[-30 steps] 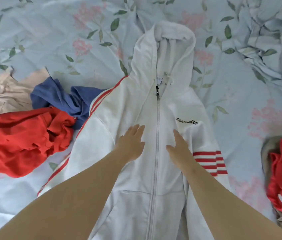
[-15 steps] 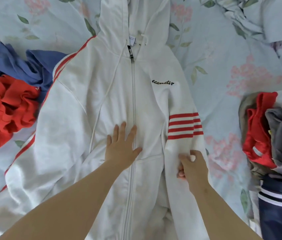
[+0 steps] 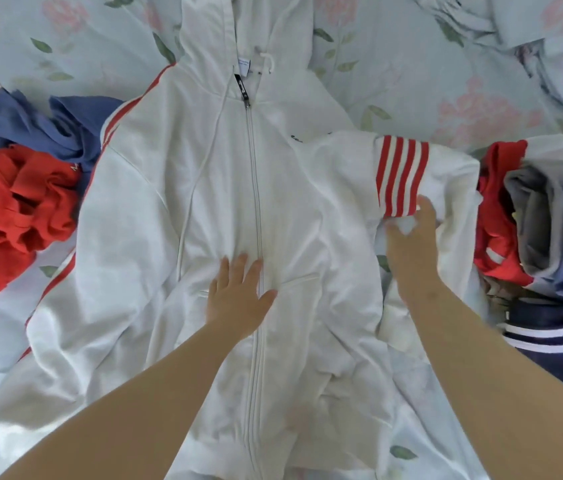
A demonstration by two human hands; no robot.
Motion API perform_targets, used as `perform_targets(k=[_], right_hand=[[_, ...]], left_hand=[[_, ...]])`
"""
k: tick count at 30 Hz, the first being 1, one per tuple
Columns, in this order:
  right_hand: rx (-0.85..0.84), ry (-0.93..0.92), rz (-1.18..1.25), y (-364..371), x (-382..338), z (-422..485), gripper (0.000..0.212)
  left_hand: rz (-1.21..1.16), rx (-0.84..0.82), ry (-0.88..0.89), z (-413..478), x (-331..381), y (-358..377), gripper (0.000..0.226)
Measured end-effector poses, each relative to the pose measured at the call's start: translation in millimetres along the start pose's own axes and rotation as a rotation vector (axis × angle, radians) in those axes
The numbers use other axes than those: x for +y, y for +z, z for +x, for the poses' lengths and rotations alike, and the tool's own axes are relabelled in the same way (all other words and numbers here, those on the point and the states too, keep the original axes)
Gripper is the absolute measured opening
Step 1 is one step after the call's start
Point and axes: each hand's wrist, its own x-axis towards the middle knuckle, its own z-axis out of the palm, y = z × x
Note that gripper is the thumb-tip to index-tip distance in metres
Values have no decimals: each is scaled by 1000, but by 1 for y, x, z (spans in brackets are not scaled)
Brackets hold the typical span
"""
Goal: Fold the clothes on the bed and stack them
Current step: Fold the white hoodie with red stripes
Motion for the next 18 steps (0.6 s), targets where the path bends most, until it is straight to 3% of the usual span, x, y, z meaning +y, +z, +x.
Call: perform_targets(k=[4, 7, 9, 13, 15, 18], right_hand=[[-173, 138, -241, 20, 52, -55, 56], [-200, 222, -300, 12, 70, -71, 26], [-115, 285, -261, 0, 75, -74, 9], [192, 240, -264, -29, 94, -80, 22], [179, 323, -166, -36, 105, -95, 23], [15, 433, -127, -30, 123, -141, 56]], left_hand=[[38, -15, 32, -24, -4, 25, 72], [70, 6, 51, -39, -9, 45, 77], [72, 44, 44, -48, -11, 54, 78], [126, 50, 62, -66, -15, 69, 76], [130, 46, 77, -77, -18, 76, 75], [99, 45, 82, -93, -21, 86, 74]])
